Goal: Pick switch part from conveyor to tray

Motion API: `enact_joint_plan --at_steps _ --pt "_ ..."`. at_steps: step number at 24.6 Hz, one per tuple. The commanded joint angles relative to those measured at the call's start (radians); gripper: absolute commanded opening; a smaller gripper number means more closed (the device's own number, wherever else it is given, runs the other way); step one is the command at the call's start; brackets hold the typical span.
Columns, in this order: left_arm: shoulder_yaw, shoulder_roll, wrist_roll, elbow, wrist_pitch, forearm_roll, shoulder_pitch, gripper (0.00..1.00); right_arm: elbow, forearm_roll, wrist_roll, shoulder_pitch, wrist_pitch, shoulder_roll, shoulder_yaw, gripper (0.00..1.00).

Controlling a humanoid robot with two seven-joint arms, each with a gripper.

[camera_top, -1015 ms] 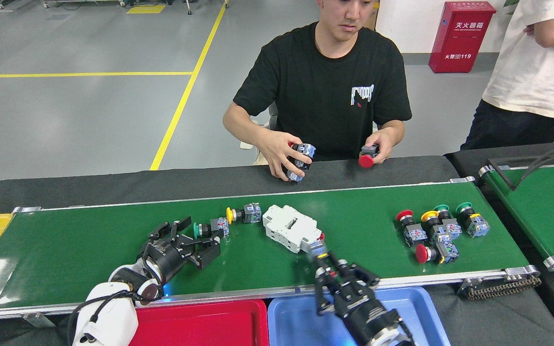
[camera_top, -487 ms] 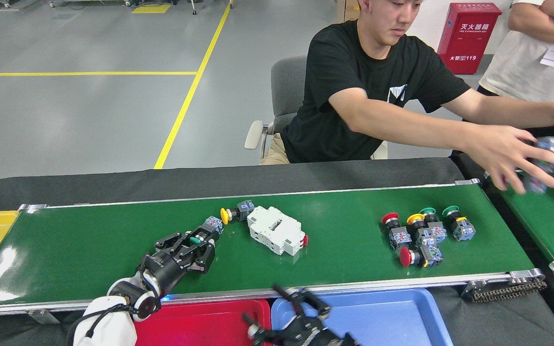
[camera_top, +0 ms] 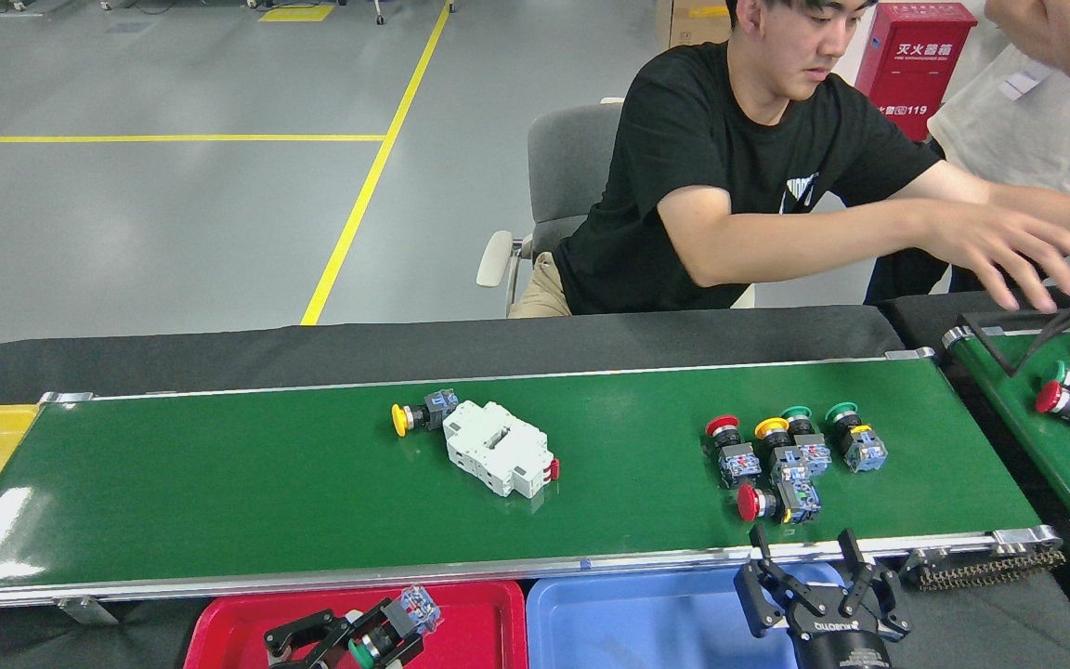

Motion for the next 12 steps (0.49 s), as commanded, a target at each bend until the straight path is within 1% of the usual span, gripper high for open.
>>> enact_joint_plan --at_steps 1,3,6,8,10,11,12 --pt "0.039 -0.001 0.01 -0.012 -0.006 0.0 0.009 1.0 0.005 0.004 0.024 -0.032 0.014 -0.005 0.031 0.99" --pt "0.097 -0.01 0.013 -0.009 -0.006 0.0 0.015 1.0 0.025 0.006 0.033 -0.055 0.015 -0.003 0.054 0.99" --pt "0.209 -0.067 0.013 -0.009 -0.006 -0.005 0.029 1.0 0.06 0.006 0.044 -0.086 0.017 0.004 0.062 0.99" --pt "0.292 -0.107 0.013 -0.006 0.072 -0.008 0.035 1.0 0.094 0.006 0.047 -0.113 0.015 0.017 0.064 0.99" --pt "0.367 -0.14 0.013 0.003 0.226 -0.006 0.052 1.0 0.14 0.006 0.05 -0.15 0.015 0.043 0.064 0.98" --pt "0.389 -0.14 0.013 0.009 0.263 -0.005 0.064 1.0 0.152 0.006 0.052 -0.161 0.015 0.047 0.064 0.93" --pt "0.407 -0.139 0.013 0.017 0.27 -0.005 0.073 1.0 0.156 0.006 0.053 -0.166 0.012 0.047 0.067 0.78"
